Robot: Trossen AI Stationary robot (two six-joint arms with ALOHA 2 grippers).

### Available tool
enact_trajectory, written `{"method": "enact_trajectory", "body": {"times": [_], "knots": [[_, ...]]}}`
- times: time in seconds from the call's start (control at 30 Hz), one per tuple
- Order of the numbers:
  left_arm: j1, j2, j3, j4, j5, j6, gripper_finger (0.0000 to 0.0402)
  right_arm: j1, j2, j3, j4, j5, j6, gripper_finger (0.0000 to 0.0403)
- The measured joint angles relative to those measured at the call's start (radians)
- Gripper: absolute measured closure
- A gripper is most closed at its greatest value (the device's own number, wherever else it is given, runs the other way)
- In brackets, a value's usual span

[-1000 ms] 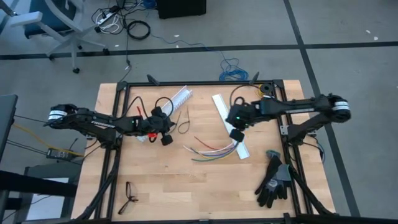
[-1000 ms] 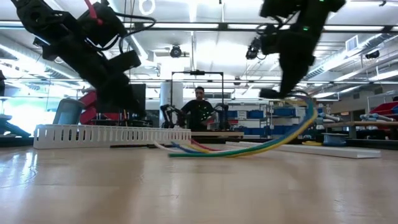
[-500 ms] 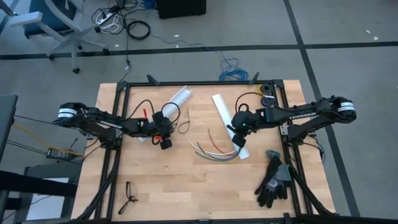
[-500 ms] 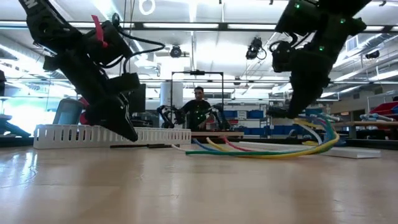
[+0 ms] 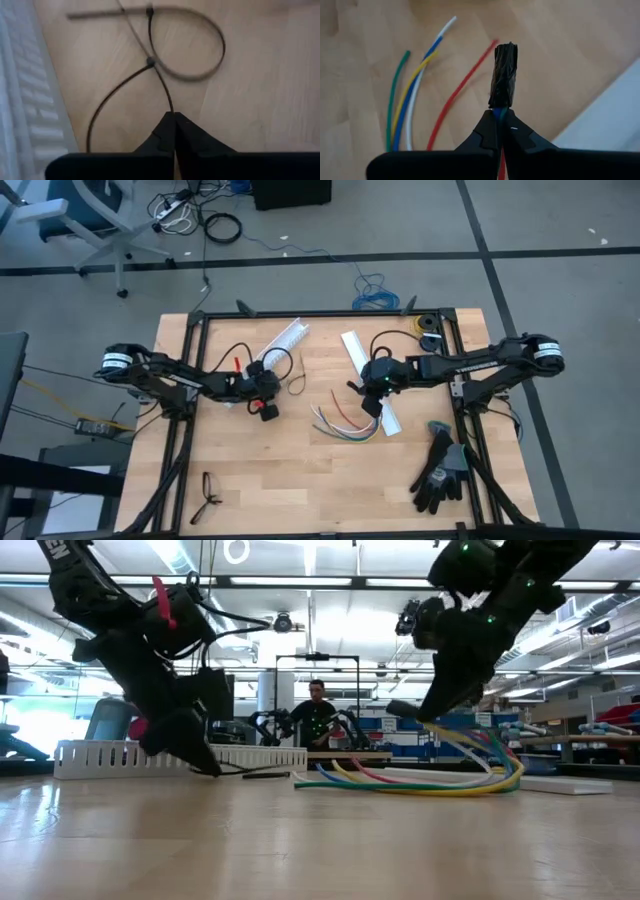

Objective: Ziptie cables
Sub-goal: Wrap the cable wires with the left black zip tie

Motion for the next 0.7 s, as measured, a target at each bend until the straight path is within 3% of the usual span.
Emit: {"method": "enact_trajectory", "body": {"times": [0.2, 0.33, 0.7], "knots": [[-0.017, -0.002, 0.045, 0.18, -0.003, 0.005, 0.0399, 0.0, 0.173, 0.0, 0.197, -0.071, -0.06, 0.0399], [-0.018, -0.003, 0.051, 0.336, 0.119, -0.032, 0.04, -0.005, 0.269, 0.009, 0.359, -0.1, -0.123, 0.0399], [-0.018, 0.001, 0.05, 0.424, 0.247, -0.125, 0.0401, -0.057, 0.387, 0.157, 0.441, -0.159, -0.288, 0.04]]}}
